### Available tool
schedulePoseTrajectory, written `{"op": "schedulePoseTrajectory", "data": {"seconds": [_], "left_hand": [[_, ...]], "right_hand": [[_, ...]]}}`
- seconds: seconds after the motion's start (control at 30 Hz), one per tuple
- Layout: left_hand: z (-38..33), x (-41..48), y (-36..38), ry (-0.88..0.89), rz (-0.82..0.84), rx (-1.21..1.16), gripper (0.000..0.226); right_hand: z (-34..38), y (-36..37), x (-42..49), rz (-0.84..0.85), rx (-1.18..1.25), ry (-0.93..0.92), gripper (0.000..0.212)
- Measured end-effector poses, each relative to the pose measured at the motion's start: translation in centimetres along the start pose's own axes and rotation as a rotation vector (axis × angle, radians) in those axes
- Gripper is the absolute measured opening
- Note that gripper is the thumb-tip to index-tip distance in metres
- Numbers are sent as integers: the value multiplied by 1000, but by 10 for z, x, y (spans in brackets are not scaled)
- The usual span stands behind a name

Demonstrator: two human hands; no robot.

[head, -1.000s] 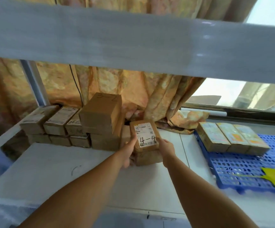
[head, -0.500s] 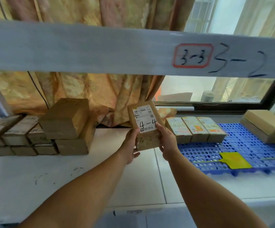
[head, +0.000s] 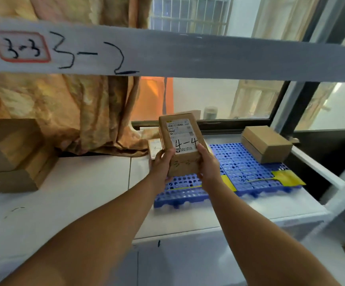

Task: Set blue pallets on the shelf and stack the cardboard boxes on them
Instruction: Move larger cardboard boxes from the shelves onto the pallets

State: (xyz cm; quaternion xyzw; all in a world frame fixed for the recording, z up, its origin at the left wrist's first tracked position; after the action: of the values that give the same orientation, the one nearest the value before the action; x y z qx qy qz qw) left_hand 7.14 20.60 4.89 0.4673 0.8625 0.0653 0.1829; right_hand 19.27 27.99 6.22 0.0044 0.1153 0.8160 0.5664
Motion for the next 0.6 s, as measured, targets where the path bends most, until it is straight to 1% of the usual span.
{"op": "schedulePoseTrajectory", "data": {"seconds": [0.1, 0.17, 0.27, 0.33, 0.4, 0.5, 0.6], "left_hand": [[11, 10, 28, -26, 51, 17, 45], [14, 13, 48, -44, 105, 16, 43], [16, 21, 75, -65, 167, 39, 47], [20, 29, 89, -90, 183, 40, 53], [22, 36, 104, -121, 192, 40, 52], [27, 49, 125, -165, 214, 51, 52], [31, 59, 147, -217, 209, 81, 56]], "right_hand": [[6, -32, 0, -57, -14, 8, 18], [10, -52, 5, -87, -11, 9, 22], [19, -77, 14, -131, -8, 6, 27], [23, -91, 19, -157, -10, 13, 27], [25, -104, 26, -187, -22, 16, 24], [27, -121, 34, -254, -25, 69, 33], [26, -140, 47, -307, -37, 82, 30]]}}
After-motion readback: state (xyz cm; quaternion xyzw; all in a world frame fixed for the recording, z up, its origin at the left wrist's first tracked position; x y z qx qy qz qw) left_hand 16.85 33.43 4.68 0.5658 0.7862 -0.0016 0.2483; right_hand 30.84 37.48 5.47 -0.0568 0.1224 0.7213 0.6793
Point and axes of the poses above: each hand's wrist, its own x-axis towards the middle knuckle, its own y-axis out of the palm, z = x × y, the point moved 5 cm from there along x, towards the middle knuckle, and after that the axes turned 5 degrees about -x, right-handed, at the moved point
